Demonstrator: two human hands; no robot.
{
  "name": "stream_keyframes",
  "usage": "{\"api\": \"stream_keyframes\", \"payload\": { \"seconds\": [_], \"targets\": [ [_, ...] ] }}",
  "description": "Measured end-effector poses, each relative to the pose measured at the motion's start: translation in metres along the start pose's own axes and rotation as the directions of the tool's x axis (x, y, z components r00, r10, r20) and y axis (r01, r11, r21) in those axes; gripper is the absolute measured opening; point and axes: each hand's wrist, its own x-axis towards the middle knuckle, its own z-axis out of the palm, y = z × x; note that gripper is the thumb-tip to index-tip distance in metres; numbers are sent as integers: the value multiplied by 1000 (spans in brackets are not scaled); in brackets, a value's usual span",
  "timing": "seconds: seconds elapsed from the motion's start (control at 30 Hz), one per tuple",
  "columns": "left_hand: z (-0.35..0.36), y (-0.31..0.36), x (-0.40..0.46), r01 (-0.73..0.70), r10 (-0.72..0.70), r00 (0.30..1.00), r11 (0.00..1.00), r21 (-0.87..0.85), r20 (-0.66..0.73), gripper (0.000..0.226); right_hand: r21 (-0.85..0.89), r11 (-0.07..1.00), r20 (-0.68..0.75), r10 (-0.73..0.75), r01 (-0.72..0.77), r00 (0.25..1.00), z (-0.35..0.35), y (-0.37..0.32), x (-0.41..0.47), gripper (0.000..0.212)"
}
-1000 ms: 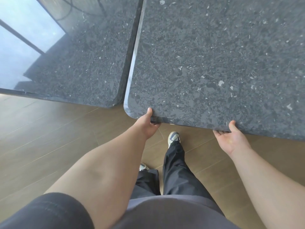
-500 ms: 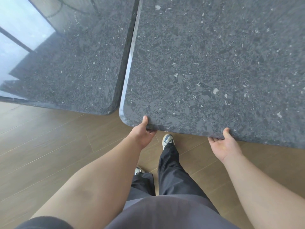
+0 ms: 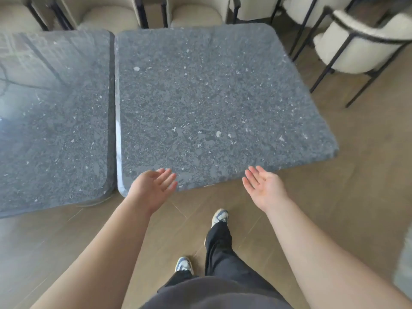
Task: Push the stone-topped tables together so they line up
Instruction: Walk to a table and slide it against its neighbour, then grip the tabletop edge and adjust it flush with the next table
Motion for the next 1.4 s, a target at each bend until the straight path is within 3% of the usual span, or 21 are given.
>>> {"api": "stream_keyframes", "payload": {
  "seconds": [0.13, 0.33, 0.57, 0.73, 0.87, 1.1, 1.4],
  "targets": [
    [79, -14, -35, -94, 70, 992, 964, 250, 103, 26, 28, 993, -38, -117, 118, 992, -41, -71, -29, 27],
    [227, -108, -47, -262, 103, 950, 777, 572, 295, 16, 50, 957, -53, -283, 286, 958, -141, -186, -40, 28],
    [416, -255, -38, -362, 97, 908, 672, 646, 408, 19, -126, 908, -151, -416, 400, 897, -284, -343, -27, 31],
    [515, -329, -35, -403, 123, 893, 647, 647, 434, 17, -213, 891, -164, -436, 400, 885, -325, -432, -2, 31],
    [576, -342, -17, -429, 157, 887, 625, 652, 434, 23, -220, 900, -116, -408, 377, 906, -323, -495, 40, 30],
    [695, -311, 83, -475, 295, 872, 708, 523, 391, 20, -384, 859, 7, -363, 338, 932, -256, -621, 175, 31],
    [860, -250, 208, -386, 351, 922, 806, 450, 162, 19, -594, 758, 96, -268, 271, 959, -137, -803, 337, 33]
  ]
}}
